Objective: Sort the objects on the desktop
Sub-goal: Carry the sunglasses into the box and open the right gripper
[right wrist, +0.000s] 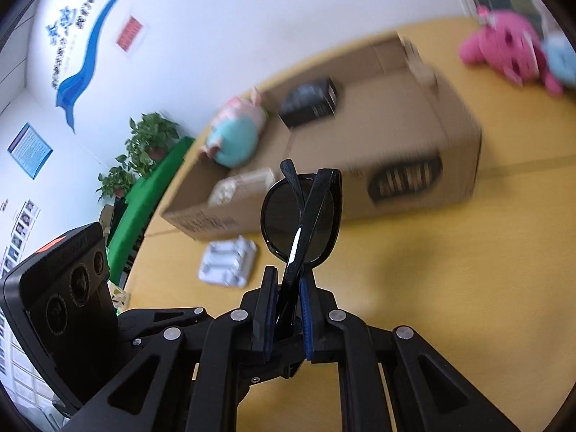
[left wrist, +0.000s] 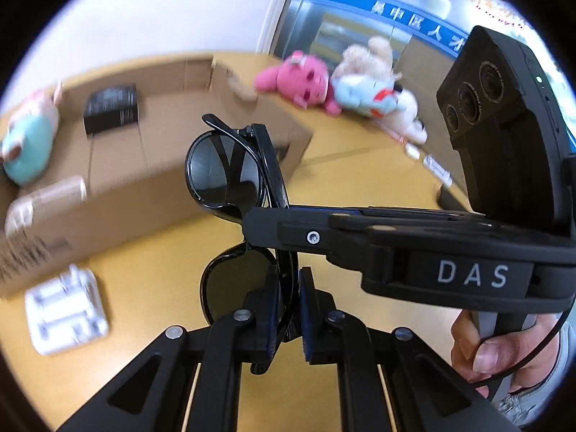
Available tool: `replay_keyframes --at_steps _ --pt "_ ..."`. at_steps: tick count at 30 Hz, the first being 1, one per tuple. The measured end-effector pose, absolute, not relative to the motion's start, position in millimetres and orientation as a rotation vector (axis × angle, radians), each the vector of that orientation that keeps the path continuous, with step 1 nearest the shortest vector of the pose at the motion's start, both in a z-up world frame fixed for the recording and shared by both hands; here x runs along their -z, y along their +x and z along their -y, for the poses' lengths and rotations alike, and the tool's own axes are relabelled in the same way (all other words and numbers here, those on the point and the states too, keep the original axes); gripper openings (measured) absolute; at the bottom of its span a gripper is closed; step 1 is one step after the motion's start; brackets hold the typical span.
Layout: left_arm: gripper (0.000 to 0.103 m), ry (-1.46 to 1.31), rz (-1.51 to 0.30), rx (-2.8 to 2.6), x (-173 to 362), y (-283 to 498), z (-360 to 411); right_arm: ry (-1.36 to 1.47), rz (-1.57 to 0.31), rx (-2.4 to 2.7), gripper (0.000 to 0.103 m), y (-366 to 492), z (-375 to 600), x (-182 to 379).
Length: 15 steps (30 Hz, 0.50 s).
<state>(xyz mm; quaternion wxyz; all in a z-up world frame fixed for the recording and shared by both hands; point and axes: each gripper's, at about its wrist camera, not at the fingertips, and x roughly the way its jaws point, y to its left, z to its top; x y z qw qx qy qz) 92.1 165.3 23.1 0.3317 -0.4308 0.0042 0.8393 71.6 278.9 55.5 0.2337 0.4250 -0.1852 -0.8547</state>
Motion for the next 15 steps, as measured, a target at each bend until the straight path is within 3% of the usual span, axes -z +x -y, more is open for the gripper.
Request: replay_keyframes --at_steps 8,15 --pt "0.010 -0.968 0.006 -2.242 -92 31 -181 0.999 0.296 2.447 0.010 28 -279 -145" --pt "0.009 -0.936 0.059 -2.262 -133 -39 -178 0.981 0.224 2.450 0.010 -54 -273 -193"
